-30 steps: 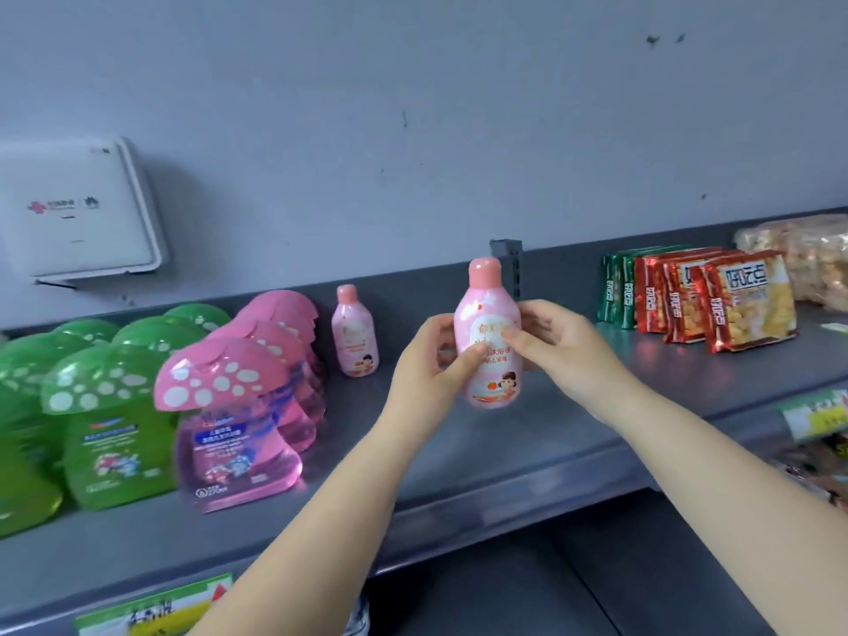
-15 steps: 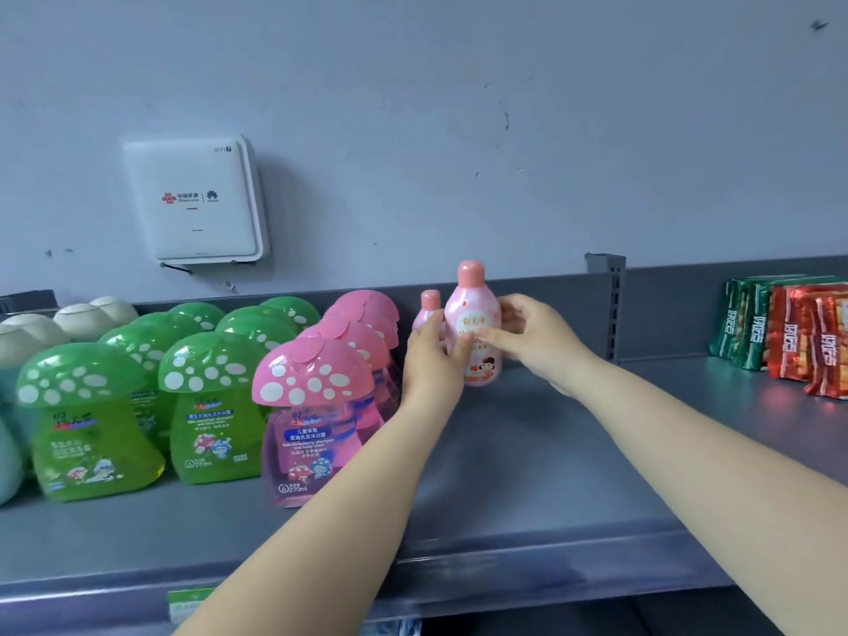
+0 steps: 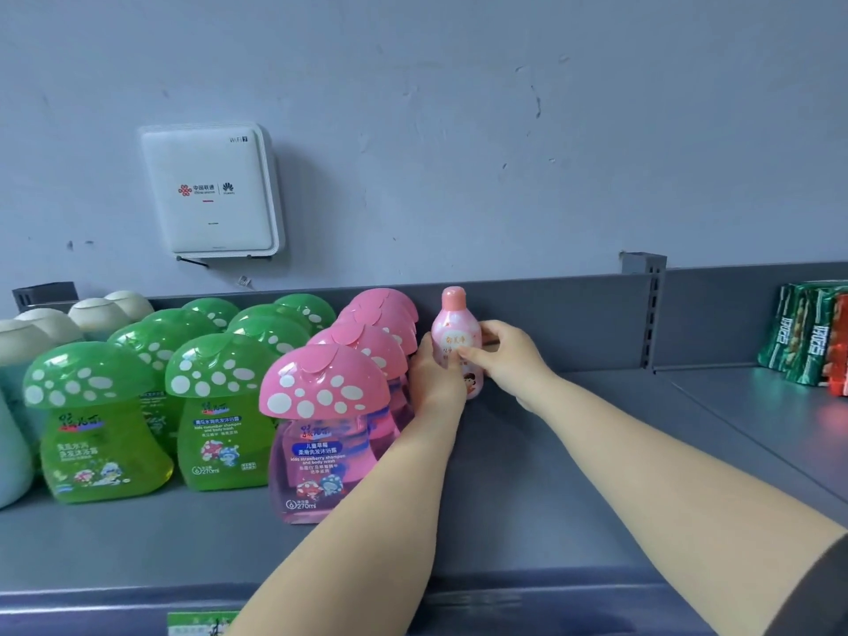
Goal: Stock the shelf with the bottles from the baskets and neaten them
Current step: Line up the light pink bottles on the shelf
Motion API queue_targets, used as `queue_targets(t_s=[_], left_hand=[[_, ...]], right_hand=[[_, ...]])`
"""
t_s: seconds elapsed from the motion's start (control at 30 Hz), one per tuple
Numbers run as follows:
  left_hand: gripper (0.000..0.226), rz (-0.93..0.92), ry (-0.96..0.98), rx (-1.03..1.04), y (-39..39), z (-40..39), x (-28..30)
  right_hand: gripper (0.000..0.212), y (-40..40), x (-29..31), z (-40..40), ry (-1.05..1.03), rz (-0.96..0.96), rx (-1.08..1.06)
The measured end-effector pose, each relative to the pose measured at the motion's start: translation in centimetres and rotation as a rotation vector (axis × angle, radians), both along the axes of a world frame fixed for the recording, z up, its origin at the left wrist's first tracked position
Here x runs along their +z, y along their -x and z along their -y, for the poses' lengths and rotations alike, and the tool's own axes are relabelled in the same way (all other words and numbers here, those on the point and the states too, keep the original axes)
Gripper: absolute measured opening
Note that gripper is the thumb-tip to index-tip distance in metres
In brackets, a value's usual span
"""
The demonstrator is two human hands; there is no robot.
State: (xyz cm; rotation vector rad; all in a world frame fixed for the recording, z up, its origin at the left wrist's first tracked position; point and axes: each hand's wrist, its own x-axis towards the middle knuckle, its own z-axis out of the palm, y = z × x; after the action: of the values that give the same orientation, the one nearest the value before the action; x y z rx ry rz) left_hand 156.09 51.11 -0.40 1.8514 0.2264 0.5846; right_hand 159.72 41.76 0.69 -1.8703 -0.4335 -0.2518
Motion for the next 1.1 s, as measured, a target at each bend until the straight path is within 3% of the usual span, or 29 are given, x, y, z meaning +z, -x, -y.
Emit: queue_targets(t_s=[0.7,0.9,1.0,1.1], left_hand=[[0.042,-0.132,-0.074,0.028,0.2,-0.2,0.5],[0.029,0.035,-0.148,0.033,2.0,0.6,1.4],[0.010,0.008,-0.143,-0.007,3.0,1.1,2.2],[0.011,0.051,-0.211,-0.077,3.9,1.7,3.0]], right_hand=[[0.036,0.0,-1.1,0.1,0.118,0.005,0.000],[0.056,0.8,1.1,1.6,0.165,-0.011,-0.085],[0.047,1.4,2.5,3.2,0.195,-0.024,-0.160],[0.038,2.8,3.2,5.0,0.257,-0.032,-0.184]])
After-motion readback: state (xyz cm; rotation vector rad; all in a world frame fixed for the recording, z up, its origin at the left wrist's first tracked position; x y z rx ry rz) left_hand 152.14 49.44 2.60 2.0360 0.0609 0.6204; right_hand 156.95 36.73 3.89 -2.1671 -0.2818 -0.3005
